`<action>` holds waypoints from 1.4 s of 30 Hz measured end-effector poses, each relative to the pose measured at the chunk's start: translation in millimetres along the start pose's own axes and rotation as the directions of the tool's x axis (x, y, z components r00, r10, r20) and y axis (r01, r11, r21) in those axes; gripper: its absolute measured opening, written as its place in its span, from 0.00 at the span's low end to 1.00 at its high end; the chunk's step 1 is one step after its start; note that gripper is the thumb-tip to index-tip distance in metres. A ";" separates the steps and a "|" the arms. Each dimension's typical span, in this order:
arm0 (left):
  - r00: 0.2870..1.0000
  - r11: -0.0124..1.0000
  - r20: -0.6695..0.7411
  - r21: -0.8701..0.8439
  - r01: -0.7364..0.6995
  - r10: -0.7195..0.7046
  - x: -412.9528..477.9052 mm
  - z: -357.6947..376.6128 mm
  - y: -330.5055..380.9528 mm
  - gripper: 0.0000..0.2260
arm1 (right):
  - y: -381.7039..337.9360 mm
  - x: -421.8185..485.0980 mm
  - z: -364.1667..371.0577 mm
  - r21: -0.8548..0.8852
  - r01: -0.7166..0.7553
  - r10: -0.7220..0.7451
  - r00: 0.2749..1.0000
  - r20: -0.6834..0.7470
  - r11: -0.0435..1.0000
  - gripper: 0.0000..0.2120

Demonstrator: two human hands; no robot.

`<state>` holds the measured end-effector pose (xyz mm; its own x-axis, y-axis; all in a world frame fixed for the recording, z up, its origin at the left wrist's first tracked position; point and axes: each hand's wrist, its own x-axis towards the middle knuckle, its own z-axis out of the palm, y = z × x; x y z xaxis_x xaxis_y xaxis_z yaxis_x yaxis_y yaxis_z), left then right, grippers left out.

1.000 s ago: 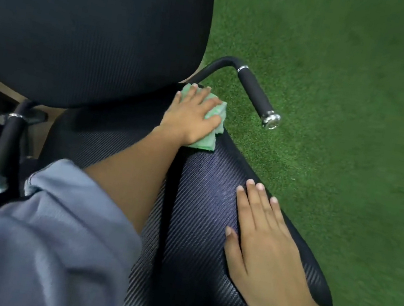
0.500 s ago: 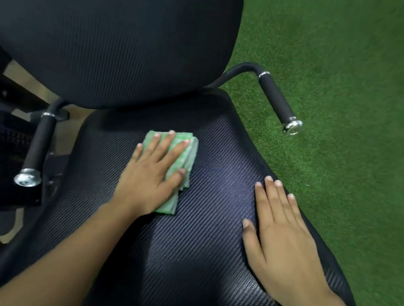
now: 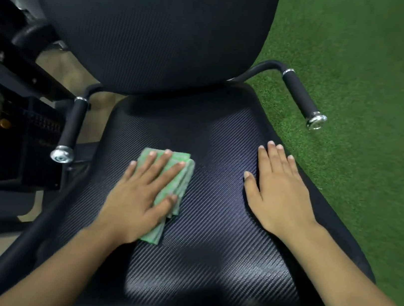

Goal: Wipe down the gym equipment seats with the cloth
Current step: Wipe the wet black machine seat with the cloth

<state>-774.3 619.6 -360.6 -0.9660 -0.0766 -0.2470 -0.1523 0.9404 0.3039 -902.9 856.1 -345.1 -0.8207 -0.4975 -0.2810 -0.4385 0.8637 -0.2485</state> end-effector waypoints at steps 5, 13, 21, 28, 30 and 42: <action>0.925 0.926 -0.043 0.012 0.377 -0.377 31.5 -4.9 -5.8 0.36 | -13.4 -16.6 -0.2 0.026 0.020 -0.019 1.000 -0.018 0.999 0.30; 0.999 0.999 0.021 -0.021 0.032 -0.032 -26.0 2.6 39.2 0.29 | -39.7 -25.8 16.2 0.019 0.035 -0.035 0.999 -0.015 0.999 0.31; 0.933 0.891 -0.149 -0.376 0.254 -0.329 -52.2 -20.5 29.5 0.28 | -74.3 -44.7 5.6 -0.010 0.007 -0.008 0.998 -0.063 1.000 0.34; 0.719 0.776 -0.295 -0.185 0.603 -0.629 -53.0 -32.0 20.1 0.16 | -130.4 -59.4 3.0 -0.053 -0.066 0.062 0.995 -0.082 0.996 0.26; 0.732 0.757 -0.195 -0.141 0.638 -0.653 -52.2 -32.6 19.6 0.17 | -139.1 -58.4 3.1 -0.062 -0.101 0.096 0.993 -0.069 0.993 0.24; 0.743 0.744 -0.031 -0.030 0.668 -0.669 -46.3 -36.0 20.5 0.15 | -169.7 -36.1 6.1 0.062 -0.275 0.266 0.956 0.124 0.959 0.20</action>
<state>-740.2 630.5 -309.8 -0.6223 -0.6958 -0.3586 -0.7646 0.6384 0.0884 -796.7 727.0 -298.4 -0.8558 -0.2558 -0.4495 -0.1724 0.9605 -0.2184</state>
